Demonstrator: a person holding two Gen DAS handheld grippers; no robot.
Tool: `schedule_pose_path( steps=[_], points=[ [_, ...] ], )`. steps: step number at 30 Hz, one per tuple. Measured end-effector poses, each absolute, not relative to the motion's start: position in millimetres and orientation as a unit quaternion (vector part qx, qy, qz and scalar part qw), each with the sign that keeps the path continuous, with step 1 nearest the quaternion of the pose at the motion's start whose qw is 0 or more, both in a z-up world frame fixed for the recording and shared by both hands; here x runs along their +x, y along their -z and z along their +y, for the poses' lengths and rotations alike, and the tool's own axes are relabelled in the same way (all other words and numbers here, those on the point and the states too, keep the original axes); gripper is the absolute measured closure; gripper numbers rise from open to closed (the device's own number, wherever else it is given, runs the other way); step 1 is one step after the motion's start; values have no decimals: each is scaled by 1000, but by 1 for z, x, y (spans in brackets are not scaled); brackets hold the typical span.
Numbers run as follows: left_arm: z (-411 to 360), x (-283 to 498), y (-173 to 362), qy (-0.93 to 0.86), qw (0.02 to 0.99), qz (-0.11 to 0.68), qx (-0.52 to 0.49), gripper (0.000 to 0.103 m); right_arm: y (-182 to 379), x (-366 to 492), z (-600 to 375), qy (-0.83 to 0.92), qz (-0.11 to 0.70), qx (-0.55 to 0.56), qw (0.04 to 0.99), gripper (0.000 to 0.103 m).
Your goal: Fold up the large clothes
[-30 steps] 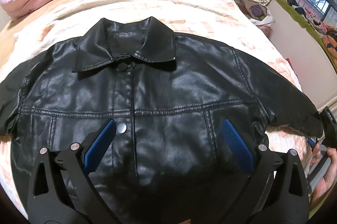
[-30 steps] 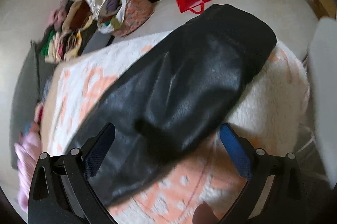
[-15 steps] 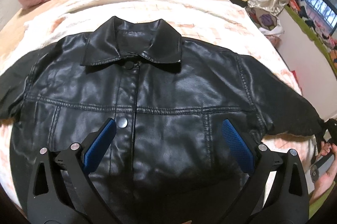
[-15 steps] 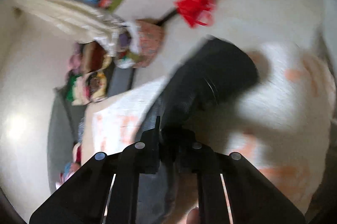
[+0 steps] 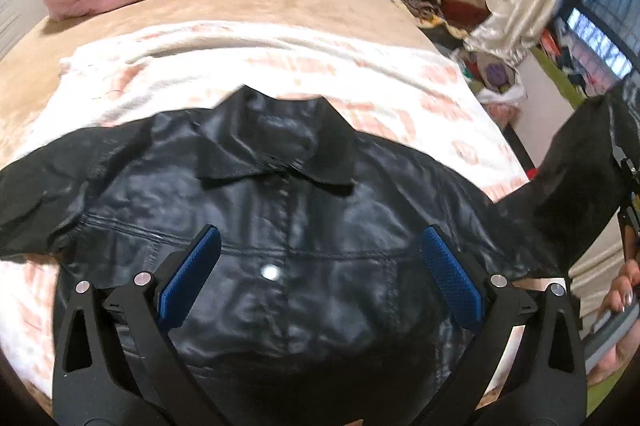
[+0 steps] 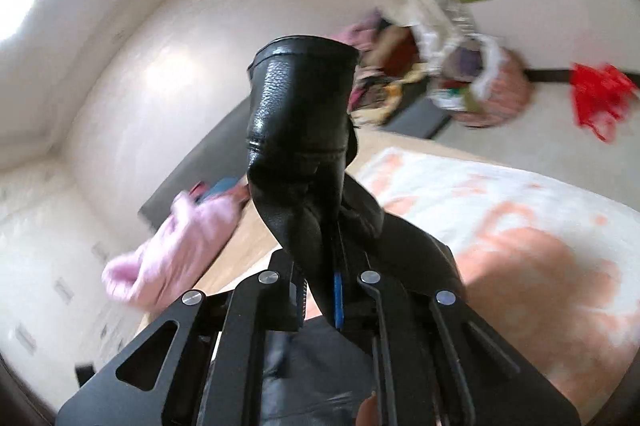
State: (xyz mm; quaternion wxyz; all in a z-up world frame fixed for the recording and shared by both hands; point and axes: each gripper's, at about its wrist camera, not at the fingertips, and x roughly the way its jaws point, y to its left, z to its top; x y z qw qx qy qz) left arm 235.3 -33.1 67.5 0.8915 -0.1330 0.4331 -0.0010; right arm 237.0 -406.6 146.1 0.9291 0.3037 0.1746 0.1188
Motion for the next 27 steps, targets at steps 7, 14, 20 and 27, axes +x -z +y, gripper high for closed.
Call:
schedule_pose_path(
  steps=[7, 14, 20, 27],
  points=[
    [30, 230, -79, 4, 890, 416, -189, 9, -174, 245, -318, -206, 171, 229, 936, 94],
    [82, 218, -90, 52, 879, 385, -276, 9, -167, 242, -224, -274, 183, 178, 927, 94],
    [110, 206, -93, 121, 861, 341, -357, 9, -136, 217, -145, -323, 205, 90, 919, 95],
    [125, 191, -80, 132, 848, 333, -391, 9, -84, 204, -85, -356, 250, 27, 900, 94]
  ],
)
